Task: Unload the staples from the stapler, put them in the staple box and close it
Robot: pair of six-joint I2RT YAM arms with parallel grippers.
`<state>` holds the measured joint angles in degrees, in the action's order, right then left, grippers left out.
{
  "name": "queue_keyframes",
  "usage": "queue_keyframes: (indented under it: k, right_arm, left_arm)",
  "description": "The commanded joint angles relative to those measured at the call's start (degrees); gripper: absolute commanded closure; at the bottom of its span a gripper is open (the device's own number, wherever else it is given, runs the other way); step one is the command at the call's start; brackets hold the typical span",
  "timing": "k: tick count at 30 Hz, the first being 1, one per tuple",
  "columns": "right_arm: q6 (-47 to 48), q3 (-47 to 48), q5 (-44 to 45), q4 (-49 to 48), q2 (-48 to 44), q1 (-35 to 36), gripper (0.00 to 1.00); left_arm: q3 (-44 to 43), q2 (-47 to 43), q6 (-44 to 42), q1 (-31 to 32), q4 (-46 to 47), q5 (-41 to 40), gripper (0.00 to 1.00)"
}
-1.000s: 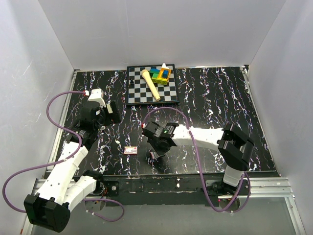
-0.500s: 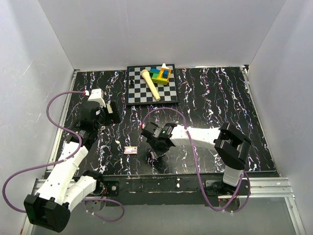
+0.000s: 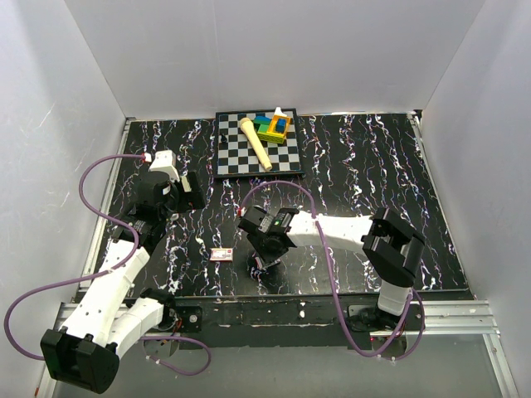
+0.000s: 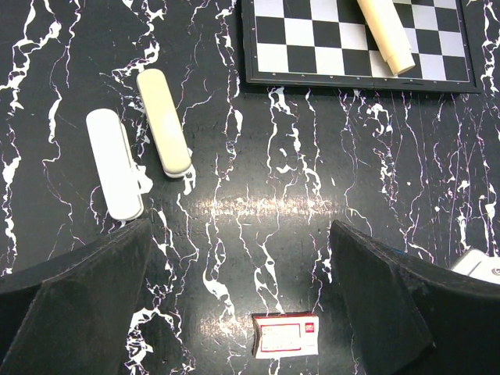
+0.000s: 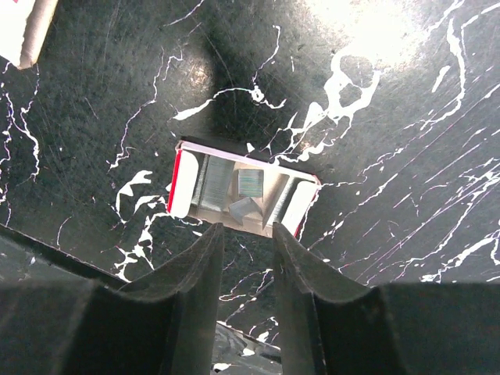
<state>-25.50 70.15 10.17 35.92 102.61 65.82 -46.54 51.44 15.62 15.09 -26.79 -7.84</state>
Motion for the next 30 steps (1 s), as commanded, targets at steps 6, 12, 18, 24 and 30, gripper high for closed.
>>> queue_keyframes:
  k: [6, 12, 18, 24, 30]
  right_arm:
    - [-0.3, 2.5, 4.2, 1.2, -3.6, 0.4, 0.59]
    - [0.1, 1.8, 6.9, 1.9, -5.0, 0.0, 0.58]
    - [-0.3, -0.3, 8.5, 1.5, -8.0, -1.6, 0.58]
    - [-0.6, -2.9, 8.2, 0.6, -10.1, -2.6, 0.58]
    - [-1.5, -6.0, 7.7, -0.6, -11.7, -2.7, 0.58]
  left_arm:
    - [-1.2, -0.3, -0.1, -0.4, -0.5, 0.8, 0.02]
    - [-1.1, -0.1, -0.3, -0.2, -0.5, 1.7, 0.02]
    - [-0.6, -0.7, -1.9, 0.0, -0.6, 4.1, 0.02]
    - [-0.7, 0.7, -4.8, 6.5, -3.0, -2.7, 0.03]
    - [-2.1, 7.9, -4.7, 14.1, -7.1, -7.4, 0.12]
